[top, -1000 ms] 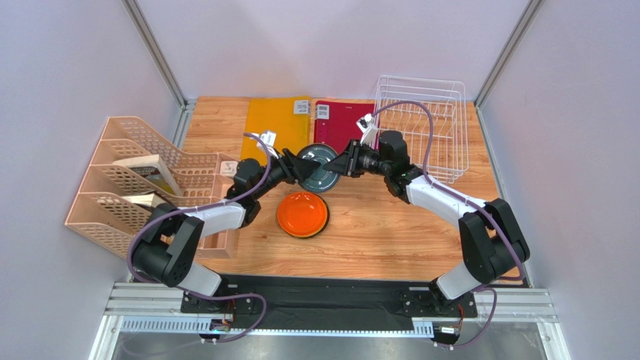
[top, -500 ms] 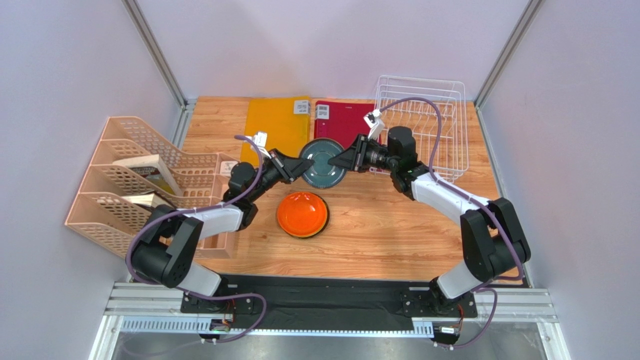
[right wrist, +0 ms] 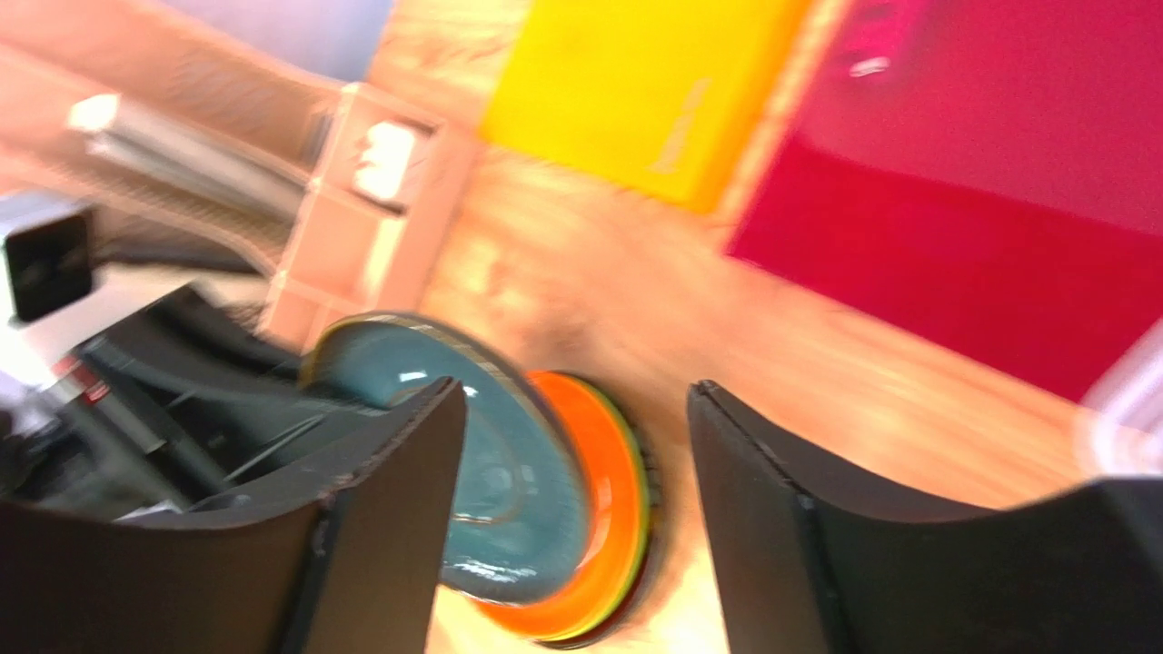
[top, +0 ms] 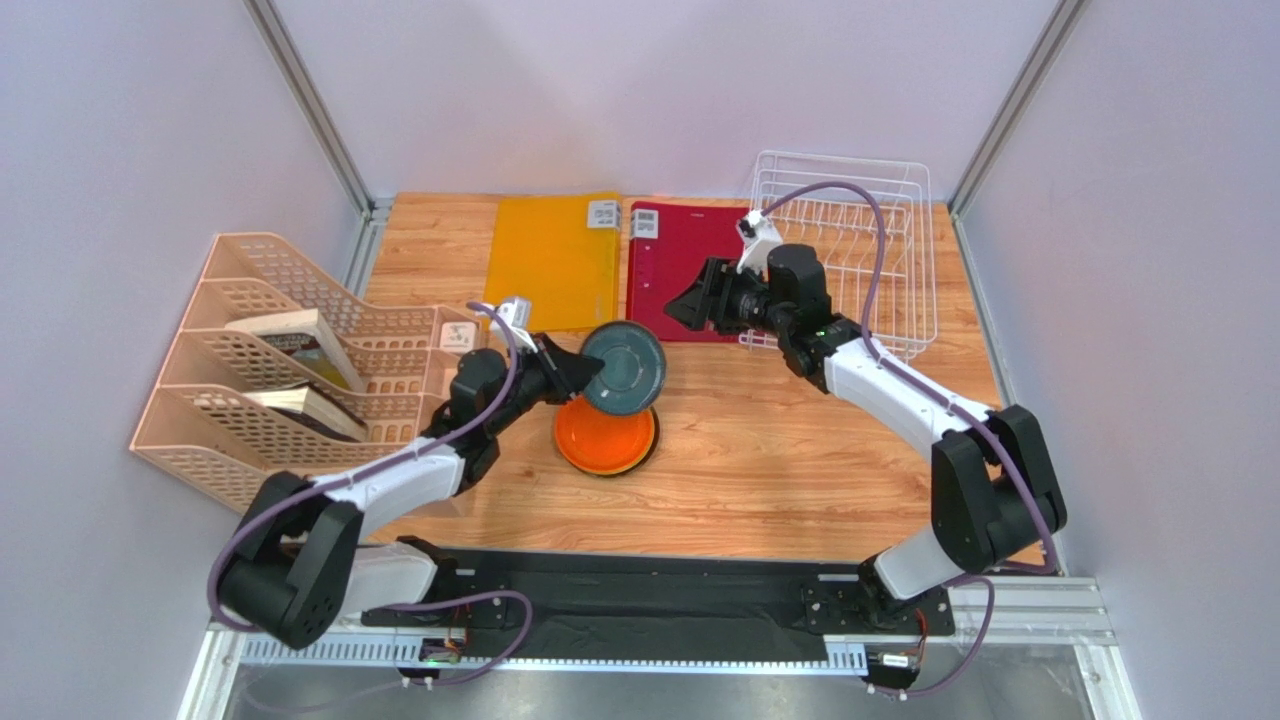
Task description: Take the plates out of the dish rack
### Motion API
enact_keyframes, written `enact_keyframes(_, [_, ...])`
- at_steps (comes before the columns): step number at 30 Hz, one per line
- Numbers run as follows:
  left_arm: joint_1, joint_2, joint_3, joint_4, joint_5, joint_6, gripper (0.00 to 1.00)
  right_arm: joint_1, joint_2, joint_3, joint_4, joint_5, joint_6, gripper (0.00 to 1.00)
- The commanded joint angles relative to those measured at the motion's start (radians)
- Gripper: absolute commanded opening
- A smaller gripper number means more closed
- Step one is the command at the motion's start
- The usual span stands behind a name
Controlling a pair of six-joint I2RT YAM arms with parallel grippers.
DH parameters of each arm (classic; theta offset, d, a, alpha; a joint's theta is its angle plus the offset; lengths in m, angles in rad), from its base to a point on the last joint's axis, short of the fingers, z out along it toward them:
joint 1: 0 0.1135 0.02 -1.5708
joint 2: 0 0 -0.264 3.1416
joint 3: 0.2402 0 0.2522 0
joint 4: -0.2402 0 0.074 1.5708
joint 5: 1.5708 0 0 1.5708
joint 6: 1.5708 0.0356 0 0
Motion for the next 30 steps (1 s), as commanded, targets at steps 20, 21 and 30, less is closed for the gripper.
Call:
enact_keyframes(20, [0.0,-0.28,-0.189,-0.261,-0.116,0.111,0.0,-0.038,-0.067,0.059,-0.109,0.242,-0.127,0.69])
enact_keyframes(21, [0.0,-0.274,-0.192,-0.261,-0.114,0.111,0.0,-0.038,-0.065,0.059,-0.111,0.251,-0.13,0.69])
enact_keyframes(30, [0.0,-0.198,-0.19,-0.264,-0.104,0.119,0.17,-0.039,-0.073,0.048,-0.111,0.31,-0.157,0.7])
